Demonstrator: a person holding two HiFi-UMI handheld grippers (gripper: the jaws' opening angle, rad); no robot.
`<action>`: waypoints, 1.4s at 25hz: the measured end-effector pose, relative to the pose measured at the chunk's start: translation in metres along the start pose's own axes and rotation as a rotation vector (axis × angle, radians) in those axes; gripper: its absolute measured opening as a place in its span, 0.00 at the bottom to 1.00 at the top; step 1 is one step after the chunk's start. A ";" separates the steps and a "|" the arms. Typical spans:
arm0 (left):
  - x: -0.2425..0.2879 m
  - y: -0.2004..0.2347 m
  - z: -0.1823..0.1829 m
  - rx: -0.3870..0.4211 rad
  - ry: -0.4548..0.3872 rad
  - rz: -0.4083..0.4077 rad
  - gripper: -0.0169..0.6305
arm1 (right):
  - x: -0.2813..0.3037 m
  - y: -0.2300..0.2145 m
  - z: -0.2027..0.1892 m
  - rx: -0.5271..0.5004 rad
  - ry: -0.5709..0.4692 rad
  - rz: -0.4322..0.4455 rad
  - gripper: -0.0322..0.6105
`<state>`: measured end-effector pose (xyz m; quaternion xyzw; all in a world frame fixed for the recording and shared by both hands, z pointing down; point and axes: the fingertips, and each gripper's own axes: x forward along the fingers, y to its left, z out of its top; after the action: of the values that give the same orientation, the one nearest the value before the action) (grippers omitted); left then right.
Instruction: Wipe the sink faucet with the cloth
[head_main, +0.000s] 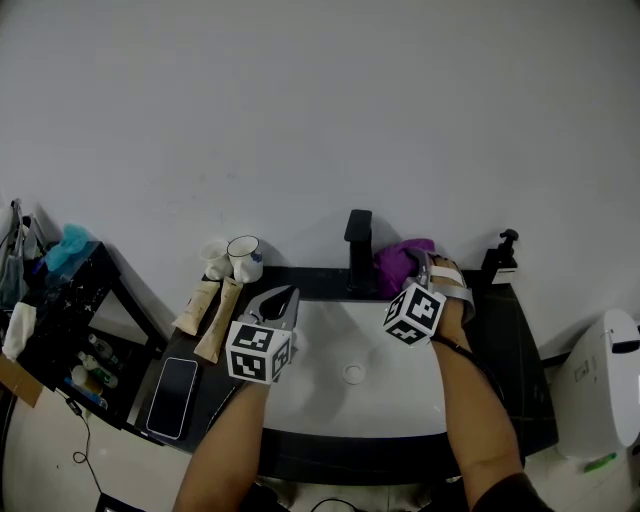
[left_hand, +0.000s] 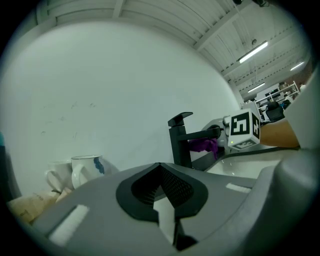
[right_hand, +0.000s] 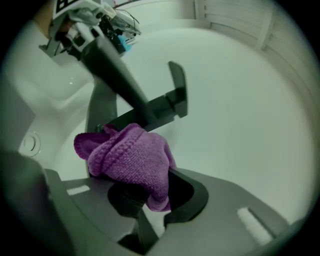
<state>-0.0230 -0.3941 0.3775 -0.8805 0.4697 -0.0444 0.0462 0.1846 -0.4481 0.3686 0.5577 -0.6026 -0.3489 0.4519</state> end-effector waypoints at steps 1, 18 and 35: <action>0.000 -0.001 0.000 0.001 0.000 -0.002 0.05 | 0.002 0.012 -0.004 -0.015 0.013 0.025 0.15; -0.005 -0.010 0.020 0.031 -0.098 -0.015 0.05 | -0.058 0.043 0.005 0.282 -0.025 0.243 0.15; -0.117 0.081 0.081 -0.126 -0.465 0.416 0.05 | -0.062 0.088 0.155 2.091 -0.311 0.489 0.15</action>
<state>-0.1448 -0.3381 0.2833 -0.7534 0.6182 0.1976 0.1060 0.0070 -0.3876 0.3865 0.4812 -0.7472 0.3698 -0.2709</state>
